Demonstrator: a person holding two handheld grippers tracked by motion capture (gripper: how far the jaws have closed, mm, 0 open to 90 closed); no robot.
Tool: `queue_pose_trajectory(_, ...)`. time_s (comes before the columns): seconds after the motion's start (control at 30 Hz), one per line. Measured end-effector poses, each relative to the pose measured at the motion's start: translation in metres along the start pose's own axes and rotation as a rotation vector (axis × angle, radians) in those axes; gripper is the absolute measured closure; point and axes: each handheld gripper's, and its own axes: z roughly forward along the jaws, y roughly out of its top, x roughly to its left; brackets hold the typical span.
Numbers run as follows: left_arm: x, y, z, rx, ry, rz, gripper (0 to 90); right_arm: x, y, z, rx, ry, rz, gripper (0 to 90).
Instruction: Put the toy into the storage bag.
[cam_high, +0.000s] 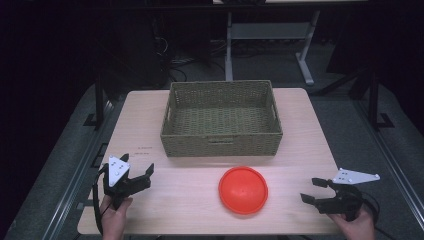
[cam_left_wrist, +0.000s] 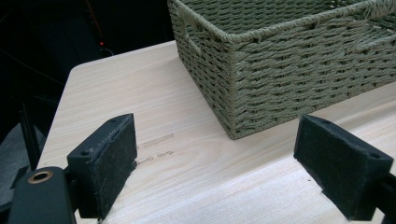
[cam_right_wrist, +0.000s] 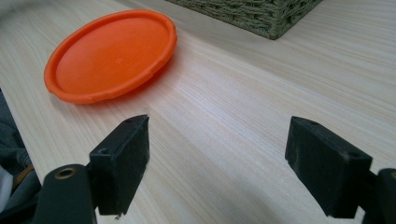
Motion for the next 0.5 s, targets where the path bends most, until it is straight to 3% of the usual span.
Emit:
queue_pose_trajectory(0.43, -0.002, 0.000, 0.001, 0.002, -0.011, 0.006, 12.8, 0.006, 0.006, 0.002, -0.005, 0.028, -0.010, 20.2)
queue_pose_trajectory(0.5, -0.002, -0.001, 0.000, 0.003, -0.012, 0.010, 12.8, 0.007, 0.012, 0.003, 0.007, 0.052, -0.010, 20.5)
